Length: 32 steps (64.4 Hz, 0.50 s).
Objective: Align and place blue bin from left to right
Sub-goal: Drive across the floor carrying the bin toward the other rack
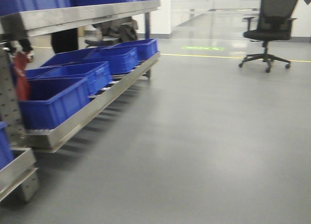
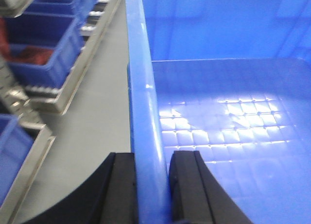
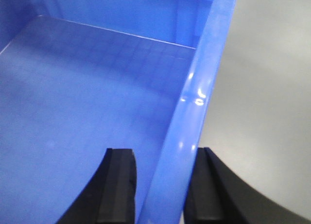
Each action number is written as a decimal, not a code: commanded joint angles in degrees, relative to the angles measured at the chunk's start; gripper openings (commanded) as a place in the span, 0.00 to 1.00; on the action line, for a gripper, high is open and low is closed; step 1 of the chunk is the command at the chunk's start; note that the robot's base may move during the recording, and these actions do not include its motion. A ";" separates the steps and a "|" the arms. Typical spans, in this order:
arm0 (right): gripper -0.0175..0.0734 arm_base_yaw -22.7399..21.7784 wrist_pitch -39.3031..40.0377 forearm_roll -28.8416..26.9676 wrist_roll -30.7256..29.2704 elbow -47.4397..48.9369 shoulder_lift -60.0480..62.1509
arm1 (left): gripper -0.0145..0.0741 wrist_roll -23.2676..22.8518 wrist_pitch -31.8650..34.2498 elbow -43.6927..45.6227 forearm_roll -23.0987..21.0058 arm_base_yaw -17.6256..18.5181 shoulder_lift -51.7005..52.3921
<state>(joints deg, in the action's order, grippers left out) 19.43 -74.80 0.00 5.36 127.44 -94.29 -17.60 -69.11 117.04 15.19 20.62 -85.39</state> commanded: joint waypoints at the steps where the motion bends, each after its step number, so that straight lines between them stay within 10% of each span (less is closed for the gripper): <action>1: 0.11 -0.27 4.84 0.79 -0.31 0.46 0.71 | 0.15 0.72 5.68 0.94 -0.48 0.73 1.43; 32: 0.11 -0.27 4.84 0.79 -0.31 0.46 0.71 | 0.15 0.72 5.68 0.94 -0.48 0.73 1.43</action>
<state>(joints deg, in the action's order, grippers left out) 19.43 -74.91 0.00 5.36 127.44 -94.29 -17.60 -69.11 117.04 15.19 20.62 -85.39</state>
